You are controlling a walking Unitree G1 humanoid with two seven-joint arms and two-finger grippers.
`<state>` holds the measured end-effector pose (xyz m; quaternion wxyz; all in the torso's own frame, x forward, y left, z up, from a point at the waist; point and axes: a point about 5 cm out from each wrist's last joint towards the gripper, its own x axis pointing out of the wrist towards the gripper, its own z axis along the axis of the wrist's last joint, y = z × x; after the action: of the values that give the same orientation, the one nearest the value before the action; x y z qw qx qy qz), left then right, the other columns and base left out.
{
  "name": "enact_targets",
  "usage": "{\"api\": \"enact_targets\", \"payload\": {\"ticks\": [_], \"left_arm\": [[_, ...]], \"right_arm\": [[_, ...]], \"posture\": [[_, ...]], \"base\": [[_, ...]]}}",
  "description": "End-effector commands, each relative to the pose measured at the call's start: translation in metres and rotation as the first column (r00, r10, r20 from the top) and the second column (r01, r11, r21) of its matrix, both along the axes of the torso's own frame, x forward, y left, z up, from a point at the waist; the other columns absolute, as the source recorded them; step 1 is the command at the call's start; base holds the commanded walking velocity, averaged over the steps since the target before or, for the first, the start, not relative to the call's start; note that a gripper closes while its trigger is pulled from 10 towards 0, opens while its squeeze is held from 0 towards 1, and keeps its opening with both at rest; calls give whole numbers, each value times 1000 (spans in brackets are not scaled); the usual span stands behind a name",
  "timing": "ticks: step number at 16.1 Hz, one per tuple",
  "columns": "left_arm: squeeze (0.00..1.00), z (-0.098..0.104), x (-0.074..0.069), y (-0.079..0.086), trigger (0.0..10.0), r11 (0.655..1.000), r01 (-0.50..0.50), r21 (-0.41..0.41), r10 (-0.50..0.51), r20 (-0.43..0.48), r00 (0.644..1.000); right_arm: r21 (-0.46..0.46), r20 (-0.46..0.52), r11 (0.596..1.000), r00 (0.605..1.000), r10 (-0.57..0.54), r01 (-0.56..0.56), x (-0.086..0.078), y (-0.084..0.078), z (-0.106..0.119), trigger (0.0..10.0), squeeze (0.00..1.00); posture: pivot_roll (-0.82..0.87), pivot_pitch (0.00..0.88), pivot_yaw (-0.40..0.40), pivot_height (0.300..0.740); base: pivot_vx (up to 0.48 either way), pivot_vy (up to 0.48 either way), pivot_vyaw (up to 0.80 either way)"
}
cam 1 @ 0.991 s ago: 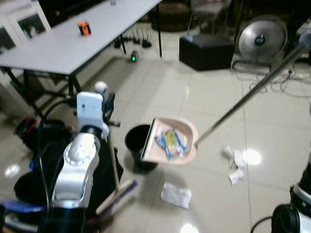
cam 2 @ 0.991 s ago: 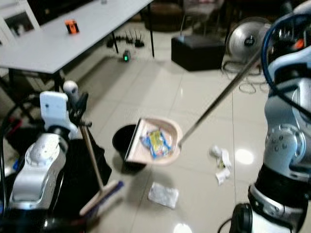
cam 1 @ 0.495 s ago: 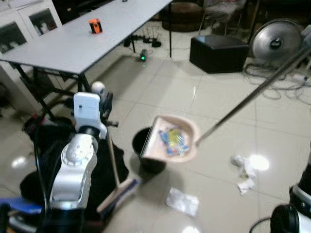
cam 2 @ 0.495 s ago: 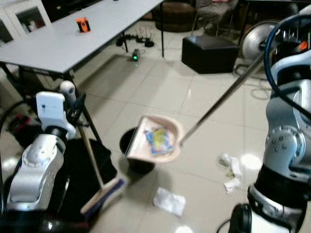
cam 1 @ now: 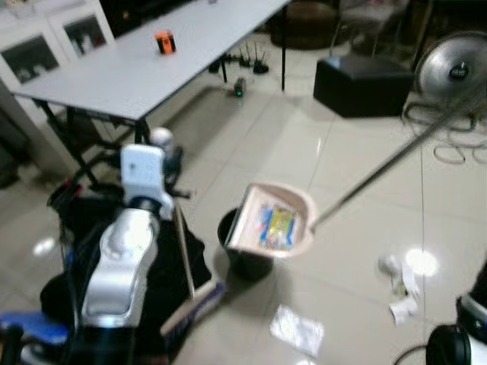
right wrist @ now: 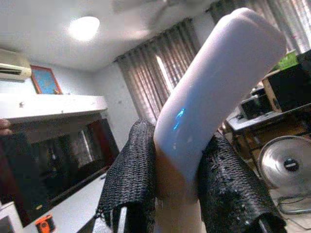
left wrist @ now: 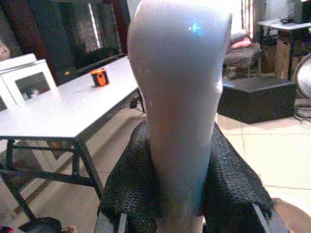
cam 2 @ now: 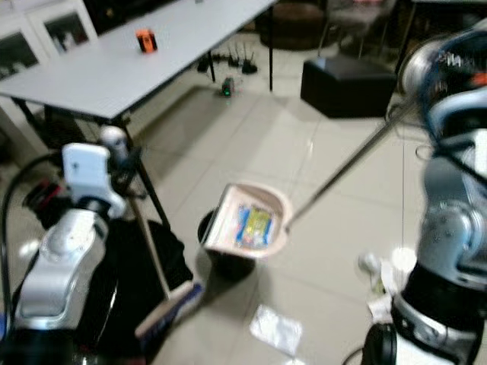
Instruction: Sweep floor
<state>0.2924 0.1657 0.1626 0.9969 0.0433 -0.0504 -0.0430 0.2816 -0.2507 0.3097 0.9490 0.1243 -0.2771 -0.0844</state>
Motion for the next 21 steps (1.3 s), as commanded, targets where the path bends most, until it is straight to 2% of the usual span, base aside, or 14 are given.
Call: {"api": "enact_targets", "payload": {"ticks": [1,16,18,21], "left_arm": [[0,9,2,-2,10000,1000,9,27,-10,34,999],[0,6,-2,-5,10000,999,33,18,-34,20,999],[0,2,-3,-9,10000,997,74,26,-74,-5,997],[0,2,-5,-5,10000,998,49,25,-49,1,999]], "right_arm": [[8,53,1000,998,-22,22,-6,-6,9,10000,0],[-8,45,999,998,-43,44,-6,-9,4,10000,0],[-21,46,998,998,-51,52,-4,-10,2,10000,0],[-45,60,997,996,-60,63,4,-7,-2,10000,0]], "posture": [[-39,0,105,740],[-38,0,107,740],[-36,0,104,740],[-25,0,98,740]], "base": [[379,0,0],[378,0,0],[0,0,0],[0,0,0]]}}
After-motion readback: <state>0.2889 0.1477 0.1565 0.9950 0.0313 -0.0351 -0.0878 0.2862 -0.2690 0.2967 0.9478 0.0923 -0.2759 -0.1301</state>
